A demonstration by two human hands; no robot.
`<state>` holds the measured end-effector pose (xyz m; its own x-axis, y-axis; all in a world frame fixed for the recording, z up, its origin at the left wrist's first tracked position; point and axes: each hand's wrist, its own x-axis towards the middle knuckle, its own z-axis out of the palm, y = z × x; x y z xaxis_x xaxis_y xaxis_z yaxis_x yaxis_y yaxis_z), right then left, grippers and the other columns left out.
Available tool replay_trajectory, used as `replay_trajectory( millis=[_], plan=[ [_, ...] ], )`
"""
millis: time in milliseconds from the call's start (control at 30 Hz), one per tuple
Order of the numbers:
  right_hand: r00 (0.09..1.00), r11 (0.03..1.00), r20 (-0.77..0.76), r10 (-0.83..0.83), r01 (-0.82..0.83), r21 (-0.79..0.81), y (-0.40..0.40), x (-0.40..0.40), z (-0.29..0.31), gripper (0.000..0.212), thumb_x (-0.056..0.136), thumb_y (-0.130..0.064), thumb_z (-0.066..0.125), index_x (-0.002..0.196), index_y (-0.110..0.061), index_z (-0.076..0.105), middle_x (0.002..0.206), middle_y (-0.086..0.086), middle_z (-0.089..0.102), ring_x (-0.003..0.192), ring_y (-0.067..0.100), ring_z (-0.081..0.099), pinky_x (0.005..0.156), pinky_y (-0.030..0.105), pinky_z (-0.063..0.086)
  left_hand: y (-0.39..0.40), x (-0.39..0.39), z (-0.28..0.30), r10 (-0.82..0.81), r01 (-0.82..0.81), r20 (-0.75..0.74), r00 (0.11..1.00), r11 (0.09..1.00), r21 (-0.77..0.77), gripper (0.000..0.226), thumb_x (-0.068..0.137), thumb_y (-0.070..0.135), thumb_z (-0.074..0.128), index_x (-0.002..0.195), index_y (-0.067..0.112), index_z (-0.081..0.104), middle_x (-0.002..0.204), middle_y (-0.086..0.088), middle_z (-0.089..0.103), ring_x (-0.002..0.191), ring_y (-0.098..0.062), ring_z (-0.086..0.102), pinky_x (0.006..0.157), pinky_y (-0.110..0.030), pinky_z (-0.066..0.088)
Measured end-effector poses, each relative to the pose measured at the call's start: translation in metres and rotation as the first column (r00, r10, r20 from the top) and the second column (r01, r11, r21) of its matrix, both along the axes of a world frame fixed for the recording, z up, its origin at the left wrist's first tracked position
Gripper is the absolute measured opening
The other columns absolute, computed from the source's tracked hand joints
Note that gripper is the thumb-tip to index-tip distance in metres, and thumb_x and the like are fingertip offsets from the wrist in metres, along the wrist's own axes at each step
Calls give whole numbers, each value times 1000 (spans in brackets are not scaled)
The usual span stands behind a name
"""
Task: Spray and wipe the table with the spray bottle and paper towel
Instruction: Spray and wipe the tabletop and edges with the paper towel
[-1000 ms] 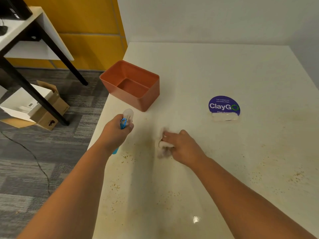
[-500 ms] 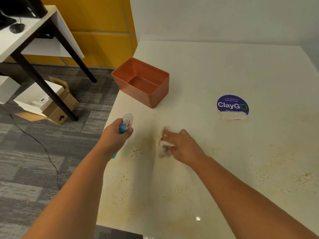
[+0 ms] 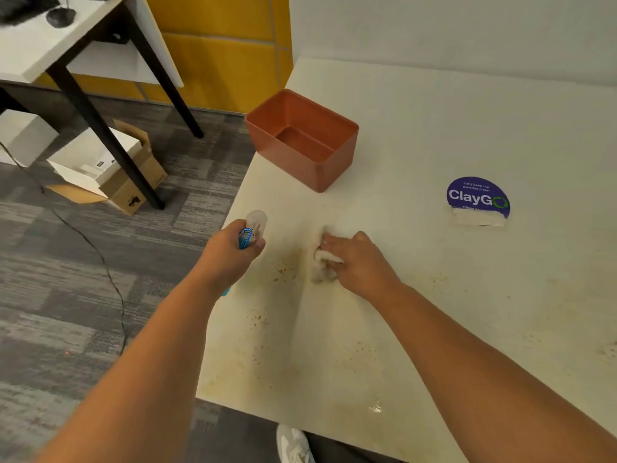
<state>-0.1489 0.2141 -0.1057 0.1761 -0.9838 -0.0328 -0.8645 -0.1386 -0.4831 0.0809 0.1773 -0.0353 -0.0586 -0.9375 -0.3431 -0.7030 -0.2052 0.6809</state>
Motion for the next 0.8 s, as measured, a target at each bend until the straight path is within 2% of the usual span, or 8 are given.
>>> replay_trajectory(
  millis=[100, 200, 300, 400, 533, 633, 700, 800],
  plan=[
    [969, 959, 57, -240, 245, -141, -12, -17, 7, 30, 83, -30, 40, 104, -28, 63, 105, -12, 64, 85, 26, 47, 70, 36, 44, -2, 4, 1, 9, -9, -6, 1000, 1000, -16, 41, 98, 29, 56, 133, 10, 48, 101, 0, 54, 80, -15, 52, 66, -29, 42],
    [894, 928, -250, -373, 358, -104, -23, -23, -2, 35, 91, -30, 49, 126, -28, 51, 136, -9, 50, 99, 27, 43, 73, 35, 43, -2, 11, -1, 0, 1, 11, 1000, 999, -32, 30, 98, 29, 56, 121, 12, 50, 85, 9, 49, 74, -10, 50, 60, -22, 41],
    [905, 944, -282, -320, 328, -19, -33, 0, -8, 44, 93, -38, 44, 136, -32, 40, 150, -12, 31, 109, 25, 38, 79, 38, 39, -3, 18, -3, -1, 2, 16, 1000, 1000, -29, 21, 97, 31, 56, 111, 15, 50, 86, 8, 51, 76, -15, 52, 60, -24, 41],
    [956, 980, -220, -193, 200, 12, -37, 30, -7, 44, 90, -31, 50, 133, -35, 41, 147, -14, 34, 105, 21, 38, 81, 38, 39, -6, 23, -3, 16, -16, -9, 1000, 1000, -13, 37, 97, 32, 57, 129, 17, 49, 97, 5, 51, 78, -7, 50, 63, -27, 39],
    [994, 995, 82, -71, 77, -71, -27, 42, 4, 36, 85, -15, 58, 117, -33, 59, 111, -33, 52, 93, 26, 45, 79, 43, 49, -10, 36, -4, 21, -20, 16, 1000, 999, -28, 41, 97, 34, 57, 132, 15, 49, 93, 7, 51, 77, -4, 49, 61, -25, 39],
    [968, 972, -96, -233, 229, -51, -42, 32, 3, 37, 91, -28, 53, 127, -35, 52, 140, -21, 43, 106, 24, 39, 85, 36, 39, -12, 44, -7, 19, -17, 37, 999, 999, -30, 48, 96, 34, 57, 138, 15, 45, 103, 3, 49, 79, -10, 50, 64, -26, 39],
    [956, 983, -234, -176, 182, 4, -51, 37, -5, 41, 95, -40, 44, 136, -34, 42, 150, -15, 29, 116, 22, 34, 87, 37, 31, -14, 46, -9, 23, -22, 28, 999, 999, -36, 49, 97, 33, 57, 140, 14, 43, 106, 3, 47, 77, -6, 48, 61, -23, 37],
    [971, 995, -216, -101, 105, 3, -63, 59, -8, 44, 96, -41, 40, 138, -32, 38, 152, -15, 25, 118, 21, 32, 89, 37, 31, -16, 51, -14, 16, -16, 17, 1000, 999, -42, 46, 96, 33, 58, 136, 13, 46, 106, 0, 49, 76, -6, 48, 59, -20, 37]
  ],
)
